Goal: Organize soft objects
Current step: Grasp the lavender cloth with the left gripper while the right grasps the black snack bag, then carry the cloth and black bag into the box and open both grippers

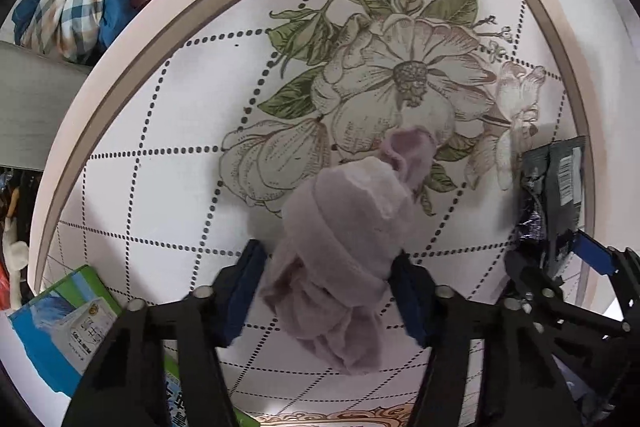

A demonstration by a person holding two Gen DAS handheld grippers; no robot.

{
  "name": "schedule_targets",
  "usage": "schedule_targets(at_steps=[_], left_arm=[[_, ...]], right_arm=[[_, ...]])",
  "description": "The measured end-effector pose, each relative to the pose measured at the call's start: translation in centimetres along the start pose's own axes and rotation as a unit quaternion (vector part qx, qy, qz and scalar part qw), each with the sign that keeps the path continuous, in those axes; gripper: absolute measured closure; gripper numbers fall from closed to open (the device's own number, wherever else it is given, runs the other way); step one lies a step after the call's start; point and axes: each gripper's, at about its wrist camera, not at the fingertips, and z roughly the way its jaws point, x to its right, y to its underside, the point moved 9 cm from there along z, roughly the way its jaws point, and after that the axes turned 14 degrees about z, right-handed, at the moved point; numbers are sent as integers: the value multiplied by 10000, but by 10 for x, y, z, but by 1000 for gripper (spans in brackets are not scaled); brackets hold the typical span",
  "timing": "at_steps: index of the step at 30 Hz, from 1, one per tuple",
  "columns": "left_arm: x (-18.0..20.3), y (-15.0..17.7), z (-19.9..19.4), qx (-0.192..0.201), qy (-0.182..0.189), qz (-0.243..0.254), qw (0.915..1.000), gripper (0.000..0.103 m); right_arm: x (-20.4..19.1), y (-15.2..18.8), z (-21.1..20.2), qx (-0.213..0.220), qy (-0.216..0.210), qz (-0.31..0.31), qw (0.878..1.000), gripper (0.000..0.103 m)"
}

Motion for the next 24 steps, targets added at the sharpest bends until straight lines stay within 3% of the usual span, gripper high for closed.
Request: schedule_targets(at_steps=[2,11,12,13,15,24], left_arm=[[5,-1,-1,28,-19,28,10000,56],[17,-2,-9,202,-164,54,9996,68],[17,0,-12,240,-177,26,9996,69],[20,3,-17,279,-176,6,9995,69],[21,13,-28,420,-181,-76,9989,69],[22,69,-96,1176,141,-486,9918,69]], right_arm=[[-8,1,2,10,90,-12,10000,23],[-29,2,8,45,203,-49,9998,24],[-31,3,7,73,200,-81,9997,27],[-34,3,3,141,195,-121,9996,39],[-33,5,-5,225,239,-178,9993,47],[-49,43,-33,400,-60,-348,9986,51]])
